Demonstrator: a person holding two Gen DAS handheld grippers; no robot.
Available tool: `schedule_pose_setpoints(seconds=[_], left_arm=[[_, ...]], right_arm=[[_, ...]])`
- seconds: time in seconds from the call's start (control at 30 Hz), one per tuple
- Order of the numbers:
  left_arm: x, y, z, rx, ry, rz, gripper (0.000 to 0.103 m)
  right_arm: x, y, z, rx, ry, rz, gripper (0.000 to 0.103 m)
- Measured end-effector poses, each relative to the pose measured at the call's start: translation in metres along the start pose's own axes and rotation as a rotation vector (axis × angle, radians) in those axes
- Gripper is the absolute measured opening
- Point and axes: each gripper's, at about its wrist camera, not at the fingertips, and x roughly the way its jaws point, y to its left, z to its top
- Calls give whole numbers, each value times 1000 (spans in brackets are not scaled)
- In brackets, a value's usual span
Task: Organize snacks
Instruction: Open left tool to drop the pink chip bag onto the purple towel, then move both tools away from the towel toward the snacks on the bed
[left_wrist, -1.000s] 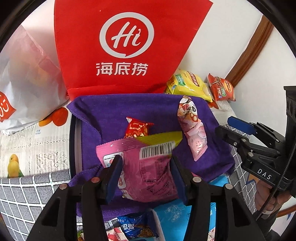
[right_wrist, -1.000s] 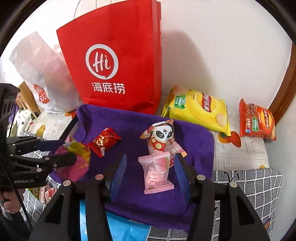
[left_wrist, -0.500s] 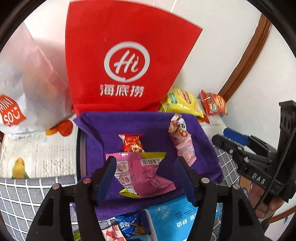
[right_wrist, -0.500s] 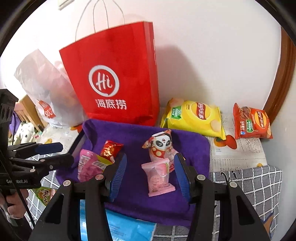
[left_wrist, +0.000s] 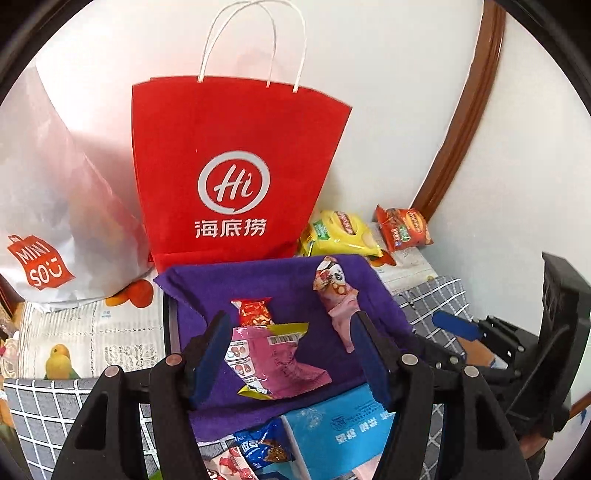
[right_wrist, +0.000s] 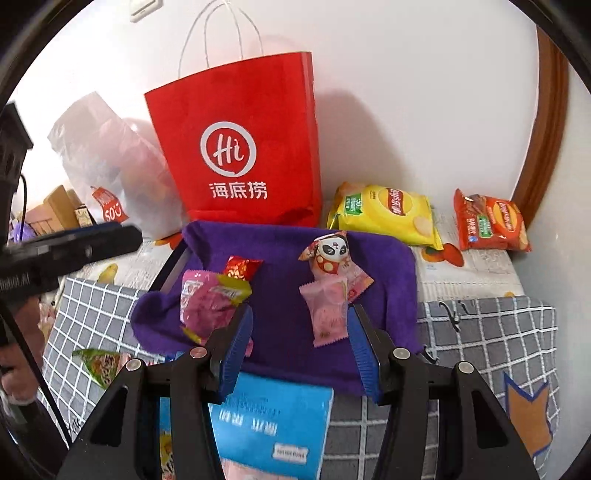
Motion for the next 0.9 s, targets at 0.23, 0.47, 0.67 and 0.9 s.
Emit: schedule_pose_setpoints(seconds=[0.23,0.47,0.67,0.9], left_arm=[[-18,-9,0,22,-36,-19,64],[-31,-21,-2,54,-61,-10,64],[-45,-32,-4,65,-84,-17,64],[-64,-39,-27,98,-62,-16,64]], right_arm=[[-34,-4,-11,41,-34,-35,53],[-49,-9,-37,63,-7,-72,53],[-59,-12,-64,74,16,-92,53],[-59,-14,-85,94,37,-77,53]])
